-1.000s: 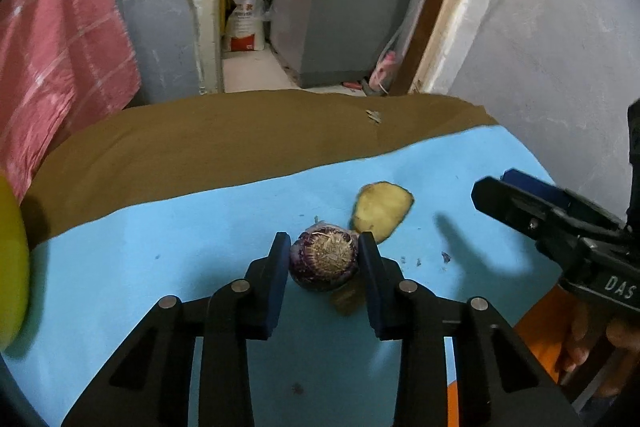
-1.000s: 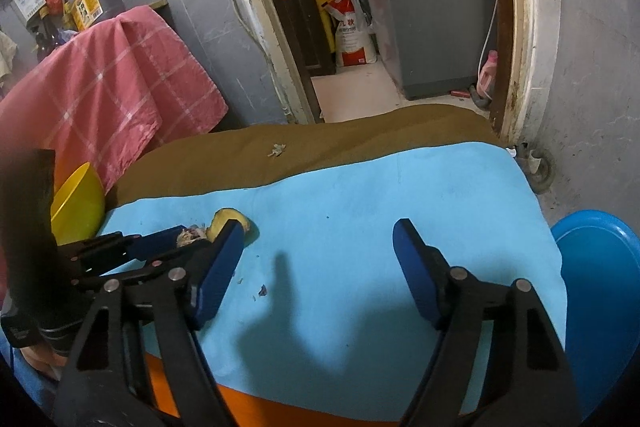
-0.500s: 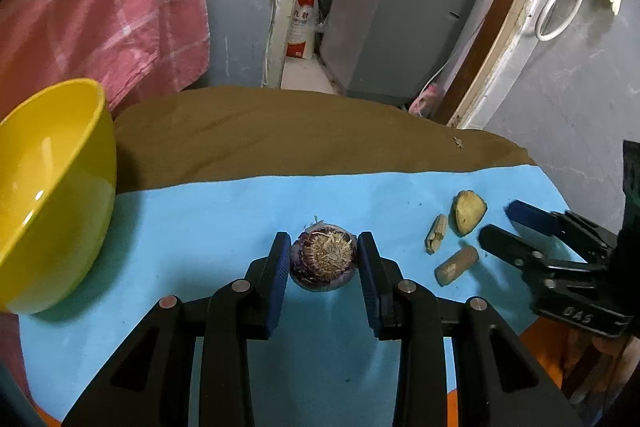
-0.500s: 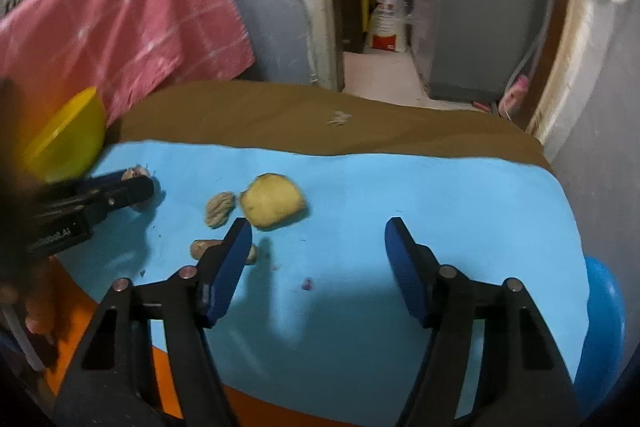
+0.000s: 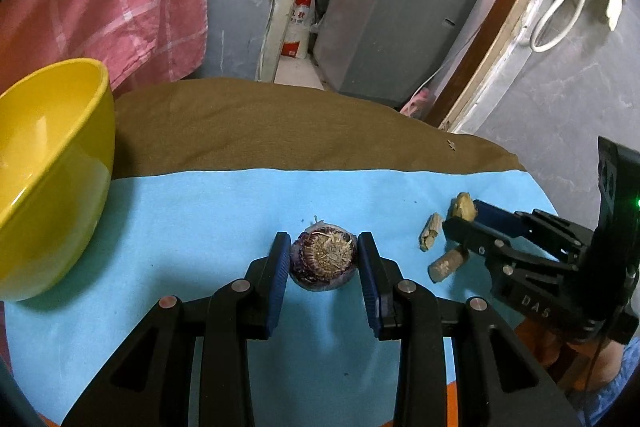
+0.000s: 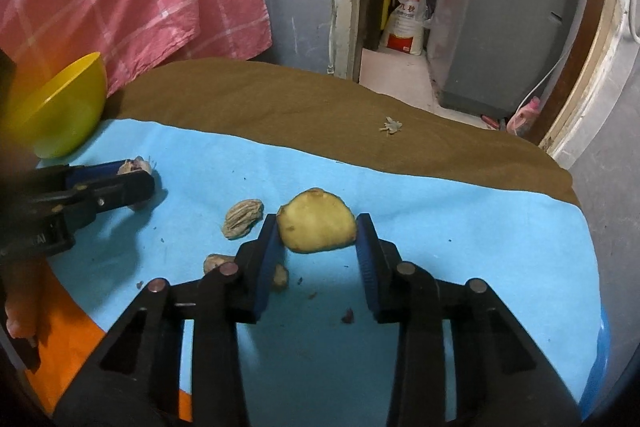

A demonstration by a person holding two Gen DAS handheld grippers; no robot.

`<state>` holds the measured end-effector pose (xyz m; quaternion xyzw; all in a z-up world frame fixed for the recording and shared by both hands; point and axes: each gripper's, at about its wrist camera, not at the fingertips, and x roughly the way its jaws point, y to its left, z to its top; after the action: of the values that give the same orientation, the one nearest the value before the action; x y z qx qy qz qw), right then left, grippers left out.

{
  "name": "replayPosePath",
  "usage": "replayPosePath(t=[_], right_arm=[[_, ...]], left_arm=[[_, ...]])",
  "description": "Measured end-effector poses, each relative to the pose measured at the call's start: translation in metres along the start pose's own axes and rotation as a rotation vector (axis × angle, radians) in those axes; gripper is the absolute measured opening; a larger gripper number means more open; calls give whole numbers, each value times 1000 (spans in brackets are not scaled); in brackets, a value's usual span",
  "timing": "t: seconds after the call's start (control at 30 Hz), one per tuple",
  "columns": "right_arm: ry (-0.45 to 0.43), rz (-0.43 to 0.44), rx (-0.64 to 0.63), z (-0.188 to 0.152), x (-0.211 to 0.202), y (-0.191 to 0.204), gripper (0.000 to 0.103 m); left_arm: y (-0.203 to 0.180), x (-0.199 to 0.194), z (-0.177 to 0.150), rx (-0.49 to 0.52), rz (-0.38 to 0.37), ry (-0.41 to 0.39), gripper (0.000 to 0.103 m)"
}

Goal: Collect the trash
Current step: 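Carry the onion and potato slice over the blue bucket and open both tools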

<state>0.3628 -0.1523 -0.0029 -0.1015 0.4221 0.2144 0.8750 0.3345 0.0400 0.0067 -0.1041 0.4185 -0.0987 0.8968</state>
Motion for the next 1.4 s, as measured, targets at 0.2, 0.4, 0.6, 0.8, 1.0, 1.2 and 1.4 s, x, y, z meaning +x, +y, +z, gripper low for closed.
replayPosePath(t=[0.2,0.4,0.6,0.8,1.0,1.2,1.4], right_arm=[[-120,-7,45,-1,-25,-6,57],[-342,-37,78,-17,-78,-10,57],[-503,-103,72,-41,-130,-7,58],[-655,-196,87,-62,-181,-11,58],[-737,-313,94,-87,-215,-19,58],[-775,-405,139,-118,-246,-43,58],[-763,-475,219,-139,-262,-71,58]], left_arm=[[-11,-16,-10,41,9,-84,29],[-32,-52,-17,53,-28,-263,29],[-64,-81,-24,56,-70,-404,29],[-104,-102,-33,103,-114,-517,29],[-144,-116,-40,178,-168,-573,29],[-188,-115,-49,240,-235,-577,29],[-230,-104,-58,296,-284,-549,29]])
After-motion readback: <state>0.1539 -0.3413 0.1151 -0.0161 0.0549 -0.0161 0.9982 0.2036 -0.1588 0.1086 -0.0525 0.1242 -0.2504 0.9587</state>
